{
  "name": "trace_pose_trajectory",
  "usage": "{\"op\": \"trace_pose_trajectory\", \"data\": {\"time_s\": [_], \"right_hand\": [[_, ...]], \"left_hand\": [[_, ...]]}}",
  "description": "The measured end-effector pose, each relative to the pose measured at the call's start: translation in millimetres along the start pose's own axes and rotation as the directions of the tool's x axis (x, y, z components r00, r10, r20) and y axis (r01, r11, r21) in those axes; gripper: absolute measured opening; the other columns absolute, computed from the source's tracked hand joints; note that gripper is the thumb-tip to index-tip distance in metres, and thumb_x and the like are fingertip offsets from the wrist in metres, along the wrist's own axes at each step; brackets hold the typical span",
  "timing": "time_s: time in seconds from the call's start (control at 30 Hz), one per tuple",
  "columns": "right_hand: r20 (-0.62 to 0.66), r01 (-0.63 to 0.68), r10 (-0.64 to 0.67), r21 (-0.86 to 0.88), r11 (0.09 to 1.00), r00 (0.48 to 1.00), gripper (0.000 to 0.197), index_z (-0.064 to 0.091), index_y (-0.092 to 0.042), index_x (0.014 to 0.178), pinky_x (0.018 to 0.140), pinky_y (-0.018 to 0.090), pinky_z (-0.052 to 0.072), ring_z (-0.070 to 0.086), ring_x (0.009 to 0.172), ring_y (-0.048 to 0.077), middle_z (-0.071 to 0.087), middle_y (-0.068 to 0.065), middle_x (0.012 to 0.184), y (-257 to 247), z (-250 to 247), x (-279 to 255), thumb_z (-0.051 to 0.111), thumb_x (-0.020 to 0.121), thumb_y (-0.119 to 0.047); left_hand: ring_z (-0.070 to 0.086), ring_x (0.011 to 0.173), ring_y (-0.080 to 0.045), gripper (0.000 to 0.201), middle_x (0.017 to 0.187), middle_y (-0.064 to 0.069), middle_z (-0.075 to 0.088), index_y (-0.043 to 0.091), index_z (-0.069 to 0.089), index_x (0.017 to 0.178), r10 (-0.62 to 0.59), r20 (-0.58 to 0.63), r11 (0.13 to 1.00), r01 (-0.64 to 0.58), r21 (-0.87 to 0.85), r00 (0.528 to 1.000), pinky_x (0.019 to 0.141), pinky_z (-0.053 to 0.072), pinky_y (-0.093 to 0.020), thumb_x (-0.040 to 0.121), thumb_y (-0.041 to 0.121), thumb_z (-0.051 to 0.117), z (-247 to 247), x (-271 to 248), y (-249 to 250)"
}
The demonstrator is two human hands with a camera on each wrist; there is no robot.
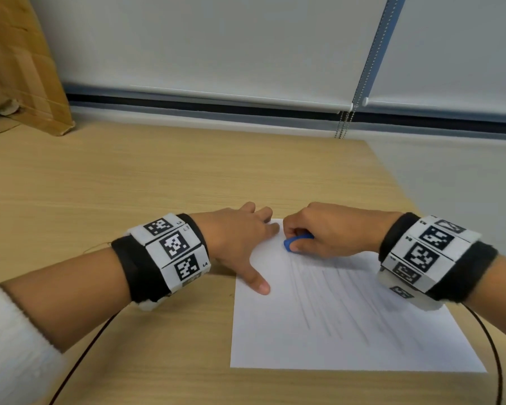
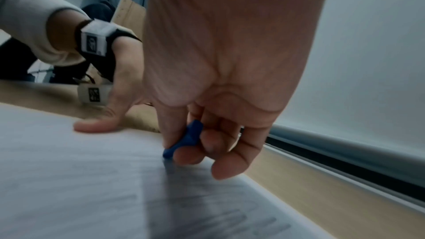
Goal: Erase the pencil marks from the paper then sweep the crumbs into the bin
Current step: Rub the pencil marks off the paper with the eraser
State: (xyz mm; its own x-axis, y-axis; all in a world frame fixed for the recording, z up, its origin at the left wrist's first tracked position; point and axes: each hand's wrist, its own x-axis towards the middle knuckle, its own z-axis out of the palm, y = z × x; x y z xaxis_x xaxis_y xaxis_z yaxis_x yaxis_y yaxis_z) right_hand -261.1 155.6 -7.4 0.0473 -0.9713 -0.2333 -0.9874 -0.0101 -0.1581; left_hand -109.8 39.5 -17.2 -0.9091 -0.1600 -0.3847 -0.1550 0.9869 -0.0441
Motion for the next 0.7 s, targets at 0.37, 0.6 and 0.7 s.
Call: {"op": "trace_pose_trajectory", "data": {"time_s": [0.37, 0.6, 0.7], "right_hand": [[0.086, 0.013, -0.008, -0.048, 0.999, 0.996, 0.019, 0.057, -0.019, 0.085, 0.057, 0.030, 0.038, 0.048, 0.060, 0.014, 0.053, -0.008, 0.067, 0.5, -1.6, 3.1, 0.053, 0.094, -0.035], [0.037, -0.024, 0.026, -0.071, 0.997, 0.999, 0.019, 0.054, -0.019, 0.085, 0.056, 0.030, 0.036, 0.049, 0.064, 0.017, 0.051, -0.009, 0.068, 7.7, -0.4, 10.4, 0.051, 0.095, -0.036], [0.131, 0.029, -0.032, 0.023, 0.999, 0.991, 0.021, 0.057, -0.015, 0.084, 0.057, 0.029, 0.038, 0.045, 0.058, 0.014, 0.053, -0.006, 0.066, 1.1, -0.5, 5.7, 0.054, 0.094, -0.034]], "left_hand": [[0.029, 0.113, -0.016, 0.108, 0.133, 0.002, 0.033, 0.020, 0.026, 0.149, 0.014, -0.016, 1.000, -0.014, -0.009, 1.000, 0.081, 0.041, -0.031, 0.066, 0.076, 0.067, 2.6, 0.8, -0.7], [0.029, 0.115, -0.016, 0.108, 0.135, 0.003, 0.032, 0.022, 0.023, 0.151, 0.020, -0.014, 1.000, -0.020, -0.017, 1.000, 0.088, 0.044, -0.034, 0.067, 0.075, 0.066, 3.6, -0.3, -0.6], [0.029, 0.111, -0.016, 0.105, 0.130, 0.002, 0.034, 0.023, 0.026, 0.149, 0.018, -0.021, 1.000, -0.018, -0.021, 1.000, 0.087, 0.045, -0.036, 0.067, 0.075, 0.067, 3.4, -0.8, -0.4]]}}
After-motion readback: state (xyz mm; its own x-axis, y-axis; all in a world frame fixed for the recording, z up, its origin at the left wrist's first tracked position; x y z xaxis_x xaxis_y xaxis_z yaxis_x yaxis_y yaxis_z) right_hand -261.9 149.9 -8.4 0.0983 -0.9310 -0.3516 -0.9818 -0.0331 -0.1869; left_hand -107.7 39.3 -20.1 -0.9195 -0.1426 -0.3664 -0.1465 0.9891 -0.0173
